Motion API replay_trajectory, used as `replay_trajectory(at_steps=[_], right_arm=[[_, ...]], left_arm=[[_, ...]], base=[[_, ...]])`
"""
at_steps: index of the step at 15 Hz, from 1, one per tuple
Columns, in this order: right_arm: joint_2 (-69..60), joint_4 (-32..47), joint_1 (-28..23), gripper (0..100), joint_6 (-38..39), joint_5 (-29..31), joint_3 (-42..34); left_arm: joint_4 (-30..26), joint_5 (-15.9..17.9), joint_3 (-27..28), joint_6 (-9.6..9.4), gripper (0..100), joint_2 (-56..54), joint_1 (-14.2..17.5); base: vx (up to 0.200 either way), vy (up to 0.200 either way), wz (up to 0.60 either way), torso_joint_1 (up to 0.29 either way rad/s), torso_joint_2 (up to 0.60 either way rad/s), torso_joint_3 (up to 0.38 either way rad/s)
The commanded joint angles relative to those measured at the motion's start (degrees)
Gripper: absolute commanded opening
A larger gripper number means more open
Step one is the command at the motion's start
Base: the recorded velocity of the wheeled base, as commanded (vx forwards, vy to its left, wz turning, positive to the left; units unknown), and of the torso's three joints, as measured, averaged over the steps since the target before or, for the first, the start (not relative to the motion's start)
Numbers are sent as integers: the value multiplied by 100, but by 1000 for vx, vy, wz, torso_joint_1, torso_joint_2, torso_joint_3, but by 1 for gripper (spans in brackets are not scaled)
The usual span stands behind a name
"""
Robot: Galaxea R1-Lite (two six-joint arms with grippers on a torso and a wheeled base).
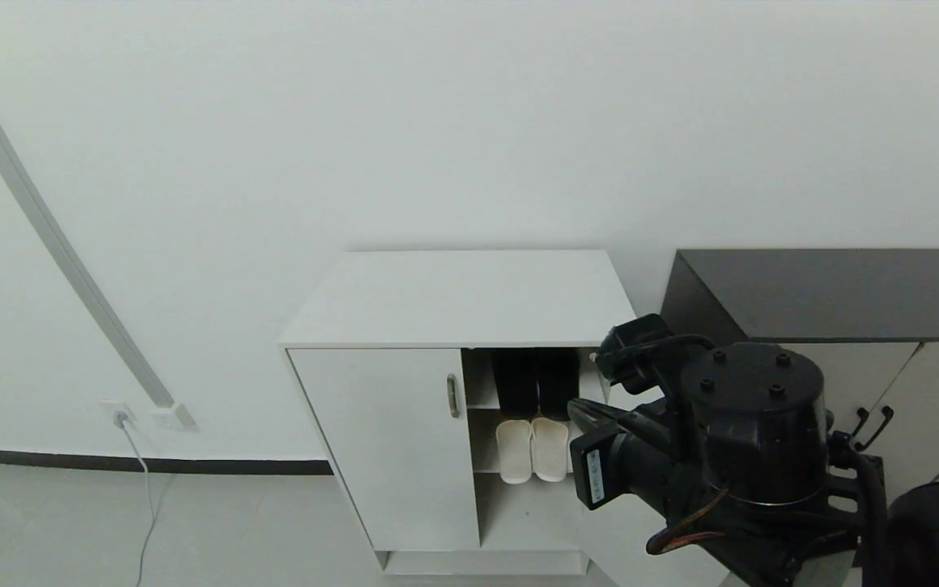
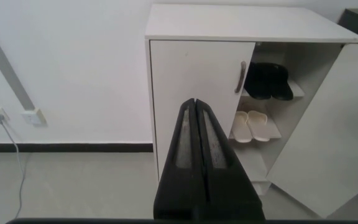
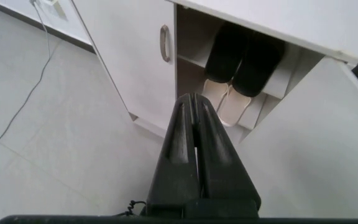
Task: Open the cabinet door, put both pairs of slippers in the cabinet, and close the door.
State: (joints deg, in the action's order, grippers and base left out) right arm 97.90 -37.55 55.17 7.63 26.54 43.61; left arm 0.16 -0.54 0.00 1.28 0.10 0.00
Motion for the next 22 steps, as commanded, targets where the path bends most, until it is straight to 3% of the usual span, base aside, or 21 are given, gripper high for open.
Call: replay_trajectory(at_steps=[1,4,11,17,22], right_arm=[[10,-7,-7,0,2,0,-1],[-8,-7,-7,0,2,-26,-10],[1,-7,-77,0,-78,-105,-45],[36,-77,-121,0,-78,-114,-72],[106,-297,-543,0,-201,-61,-28]], left_arm=[[2,1,0,-5,0,-1,0],[2,1,0,-5,0,-1,0],[2,1,0,4,0,-1,0],[2,10,0,4,0,-1,0],[2,10,0,-5,0,-1,0]], base=[[0,0,0,183,-388,-217],[0,0,0,49,-99,-54],[0,0,-600,5,-6,3],[0,0,0,0,0,0],[-200,0,0,1,0,0]])
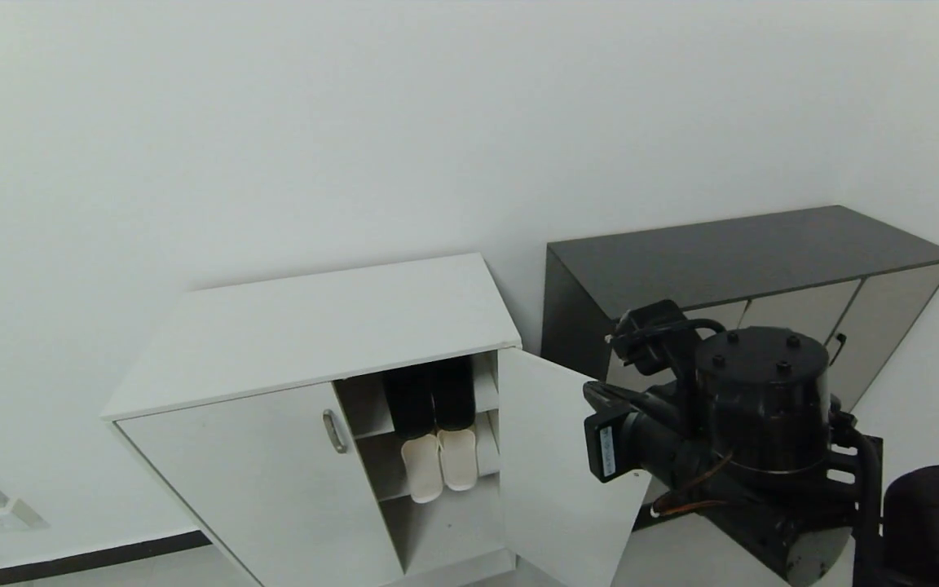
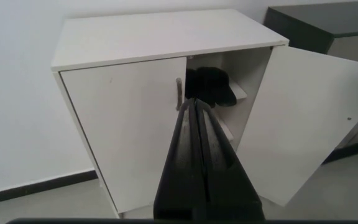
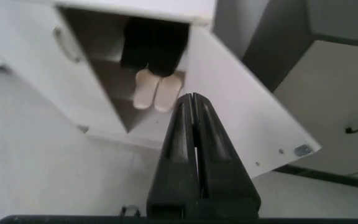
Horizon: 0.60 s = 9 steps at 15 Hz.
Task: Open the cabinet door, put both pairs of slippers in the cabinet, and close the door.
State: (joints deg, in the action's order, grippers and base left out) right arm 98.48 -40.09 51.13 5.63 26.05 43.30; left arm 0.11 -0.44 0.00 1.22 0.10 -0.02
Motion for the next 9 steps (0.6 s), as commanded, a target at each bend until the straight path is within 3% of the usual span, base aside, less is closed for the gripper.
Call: replay_trajectory(at_steps=[1,4,9], right_arm=[[58,-69,-244,0,-45,-12,-15],[75,-77,-551,0,-115,-39,-6],[620,-33,-1782,0,-97,-768,504]], left_arm=[[7,0,0,1,0,-1,2],[7,0,0,1,0,-1,2],[7,0,0,1,0,-1,2]], base=[[0,0,0,0,0,0],[0,0,0,0,0,0],[0,0,0,0,0,0]])
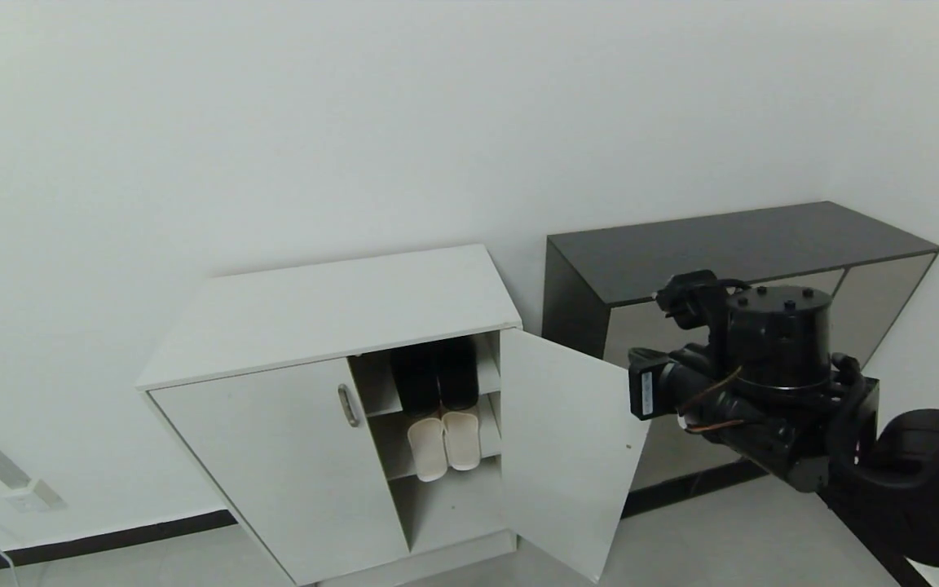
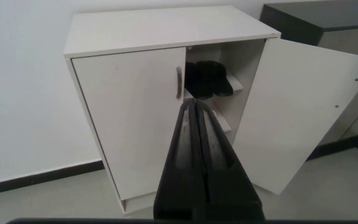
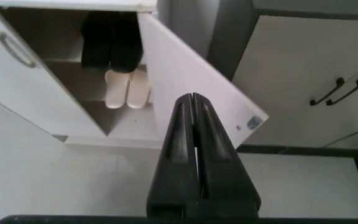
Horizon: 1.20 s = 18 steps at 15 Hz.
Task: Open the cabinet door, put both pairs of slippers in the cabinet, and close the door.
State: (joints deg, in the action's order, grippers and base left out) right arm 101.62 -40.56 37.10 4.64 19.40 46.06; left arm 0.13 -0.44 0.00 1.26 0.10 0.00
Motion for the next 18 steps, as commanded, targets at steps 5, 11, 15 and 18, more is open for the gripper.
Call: replay_trajectory(at_steps=[5,11,15,18], right_arm=[[1299,-22,-1380,0,116,-982,791],[2169,-31,-1838,0,283,-1096,1336],[2362,-40,-1873,0,291,-1175,1432],[2362,-31,-1864,0,291,-1175,1415]], left_arm=[[4,-9,0,6,0,-1,0],[4,-9,0,6,0,-1,0],[4,-9,0,6,0,-1,0],[4,-9,0,6,0,-1,0]], base=[[0,0,0,0,0,0],[0,0,0,0,0,0],[0,0,0,0,0,0],[0,0,0,0,0,0]])
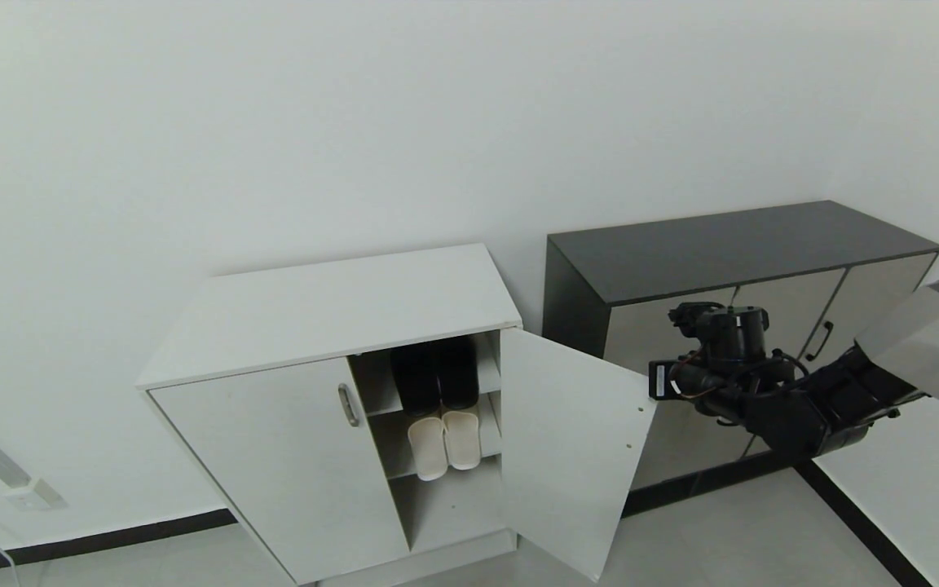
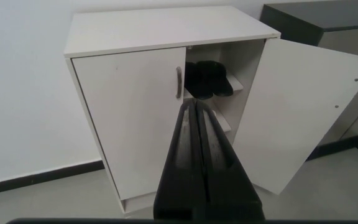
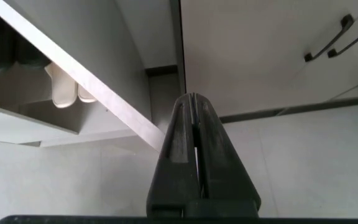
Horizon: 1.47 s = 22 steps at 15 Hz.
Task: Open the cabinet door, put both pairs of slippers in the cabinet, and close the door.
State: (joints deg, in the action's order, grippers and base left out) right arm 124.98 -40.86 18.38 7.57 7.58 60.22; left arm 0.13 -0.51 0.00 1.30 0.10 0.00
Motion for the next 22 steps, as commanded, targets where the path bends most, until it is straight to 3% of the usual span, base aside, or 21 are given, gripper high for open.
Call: replay_trajectory(at_steps=[1,5,13,22], right_arm=[[18,-1,16,0,-1,6,-10],[-149,-1,157,0,-19,15,-204],[-1239,43,1361,0,-80,15,-1232],[-773,-299,1220,0,-247,33,-1197]], left_arm=[[4,-2,0,1,0,-1,0],[4,-2,0,1,0,-1,0],[4,-19,0,10,0,-1,0],[4,-19,0,28,0,-1,0]], base=[[0,0,0,0,0,0],[0,0,0,0,0,0],[0,0,0,0,0,0],[0,0,0,0,0,0]])
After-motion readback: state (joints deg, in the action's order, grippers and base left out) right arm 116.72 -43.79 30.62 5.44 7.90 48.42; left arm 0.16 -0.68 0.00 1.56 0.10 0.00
